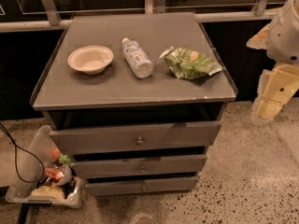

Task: Open bottom drawer

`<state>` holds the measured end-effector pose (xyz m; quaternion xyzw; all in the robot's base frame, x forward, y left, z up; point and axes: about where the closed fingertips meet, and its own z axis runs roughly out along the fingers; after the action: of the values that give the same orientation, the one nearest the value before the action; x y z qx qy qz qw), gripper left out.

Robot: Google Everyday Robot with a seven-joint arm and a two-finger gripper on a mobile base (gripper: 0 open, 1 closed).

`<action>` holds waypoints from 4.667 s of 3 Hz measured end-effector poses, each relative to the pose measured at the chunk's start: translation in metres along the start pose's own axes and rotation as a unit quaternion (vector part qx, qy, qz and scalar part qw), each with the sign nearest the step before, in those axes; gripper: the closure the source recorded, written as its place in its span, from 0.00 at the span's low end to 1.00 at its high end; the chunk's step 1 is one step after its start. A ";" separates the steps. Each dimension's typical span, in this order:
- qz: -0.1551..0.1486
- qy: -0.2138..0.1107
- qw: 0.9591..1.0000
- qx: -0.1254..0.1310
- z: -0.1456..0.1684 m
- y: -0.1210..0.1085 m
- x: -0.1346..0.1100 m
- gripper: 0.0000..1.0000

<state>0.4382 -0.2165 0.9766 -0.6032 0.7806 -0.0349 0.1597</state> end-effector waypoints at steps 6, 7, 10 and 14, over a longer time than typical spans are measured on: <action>-0.049 -0.140 0.989 -0.005 0.165 0.089 0.047 0.00; -0.047 -0.138 0.989 0.001 0.169 0.090 0.049 0.00; 0.009 -0.139 0.990 -0.019 0.294 0.106 0.070 0.00; 0.034 -0.180 0.983 0.001 0.409 0.127 0.083 0.00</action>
Offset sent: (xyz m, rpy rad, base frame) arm 0.0051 0.0011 -0.0049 0.0366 0.0388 0.0003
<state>0.4207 -0.2047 0.5410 -0.5725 0.7591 0.0793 0.2995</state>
